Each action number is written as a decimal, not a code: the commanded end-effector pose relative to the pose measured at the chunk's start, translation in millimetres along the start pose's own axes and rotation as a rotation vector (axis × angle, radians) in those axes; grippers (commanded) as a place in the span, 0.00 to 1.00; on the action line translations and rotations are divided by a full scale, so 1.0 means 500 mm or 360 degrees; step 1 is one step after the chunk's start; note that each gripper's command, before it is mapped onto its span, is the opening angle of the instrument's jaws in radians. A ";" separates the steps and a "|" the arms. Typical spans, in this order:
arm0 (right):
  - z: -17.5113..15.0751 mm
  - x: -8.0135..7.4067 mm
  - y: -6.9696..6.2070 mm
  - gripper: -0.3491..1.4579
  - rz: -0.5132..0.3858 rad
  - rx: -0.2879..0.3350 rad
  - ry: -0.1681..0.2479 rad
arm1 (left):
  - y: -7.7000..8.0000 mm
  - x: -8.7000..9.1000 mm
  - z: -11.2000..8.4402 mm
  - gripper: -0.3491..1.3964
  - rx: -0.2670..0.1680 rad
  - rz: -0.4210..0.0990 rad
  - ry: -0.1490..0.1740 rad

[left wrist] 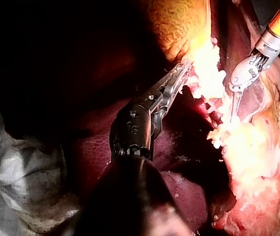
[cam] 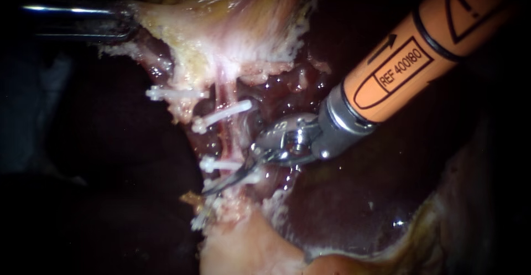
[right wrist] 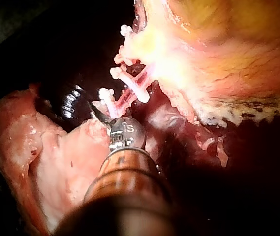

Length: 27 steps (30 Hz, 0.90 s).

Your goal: Go to the cutting position right tube

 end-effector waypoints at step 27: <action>-0.0094 0.0001 0.0016 0.98 0.0035 0.0060 0.0227 | 0.0001 0.0001 -0.0005 0.00 -0.0002 0.0000 -0.0001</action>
